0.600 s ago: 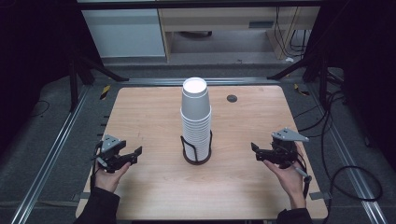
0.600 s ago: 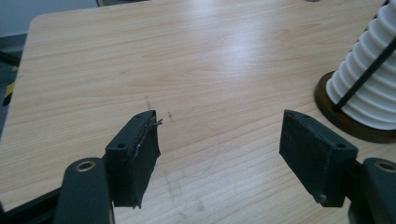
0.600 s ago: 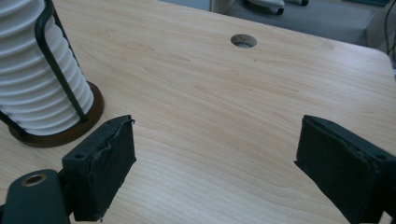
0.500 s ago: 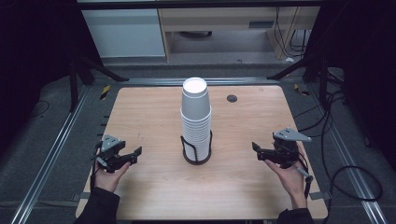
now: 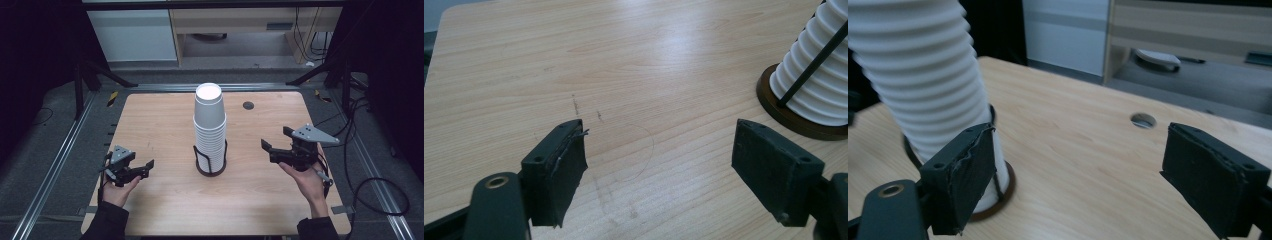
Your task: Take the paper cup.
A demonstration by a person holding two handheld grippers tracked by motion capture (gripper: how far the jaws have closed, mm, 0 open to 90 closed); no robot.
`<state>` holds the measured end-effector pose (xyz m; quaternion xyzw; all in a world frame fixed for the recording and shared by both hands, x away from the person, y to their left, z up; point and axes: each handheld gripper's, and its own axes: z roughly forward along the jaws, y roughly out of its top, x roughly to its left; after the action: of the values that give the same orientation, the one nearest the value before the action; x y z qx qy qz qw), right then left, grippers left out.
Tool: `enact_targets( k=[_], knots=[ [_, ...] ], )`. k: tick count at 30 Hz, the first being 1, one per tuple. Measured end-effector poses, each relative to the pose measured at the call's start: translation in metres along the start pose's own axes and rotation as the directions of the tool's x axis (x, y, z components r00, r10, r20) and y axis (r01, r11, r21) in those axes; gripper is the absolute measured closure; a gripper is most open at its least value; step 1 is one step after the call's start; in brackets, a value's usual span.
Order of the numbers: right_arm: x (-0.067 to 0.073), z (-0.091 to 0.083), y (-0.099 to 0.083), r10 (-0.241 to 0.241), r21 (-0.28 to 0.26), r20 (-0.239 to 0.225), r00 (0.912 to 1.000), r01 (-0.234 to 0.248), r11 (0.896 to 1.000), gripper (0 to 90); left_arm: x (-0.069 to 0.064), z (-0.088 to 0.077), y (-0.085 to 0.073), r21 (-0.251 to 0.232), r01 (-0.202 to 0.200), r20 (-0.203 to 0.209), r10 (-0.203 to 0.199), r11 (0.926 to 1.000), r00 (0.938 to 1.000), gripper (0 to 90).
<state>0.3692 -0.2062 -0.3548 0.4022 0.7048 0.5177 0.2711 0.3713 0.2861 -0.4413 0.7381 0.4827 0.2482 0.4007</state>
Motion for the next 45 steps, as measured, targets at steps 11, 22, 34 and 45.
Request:
enact_targets(
  k=[11, 22, 34, 45],
  knots=[
    [0.032, 0.006, 0.061, -0.046, -0.090, -0.154, 0.9870, 0.032, 0.995, 10.5, -0.001, 0.000, 0.000, 0.006, -0.003, 0.009, 0.003, 1.0000, 1.0000, 20.2],
    [0.058, 0.022, 0.093, -0.059, -0.137, -0.229, 0.9716, 0.028, 0.990, 9.7, -0.001, 0.001, 0.000, 0.009, 0.000, 0.012, -0.001, 1.0000, 0.9999, 20.0],
    [0.078, 0.052, 0.095, -0.066, -0.134, -0.266, 0.9616, 0.030, 0.991, 9.1, -0.001, 0.002, -0.001, 0.016, -0.001, 0.011, 0.001, 0.9999, 0.9999, 20.0],
    [0.092, 0.079, 0.090, -0.076, -0.107, -0.274, 0.9587, 0.048, 0.993, 8.2, -0.001, 0.003, -0.002, 0.020, -0.002, 0.013, 0.002, 0.9998, 0.9999, 20.0]
  ],
)
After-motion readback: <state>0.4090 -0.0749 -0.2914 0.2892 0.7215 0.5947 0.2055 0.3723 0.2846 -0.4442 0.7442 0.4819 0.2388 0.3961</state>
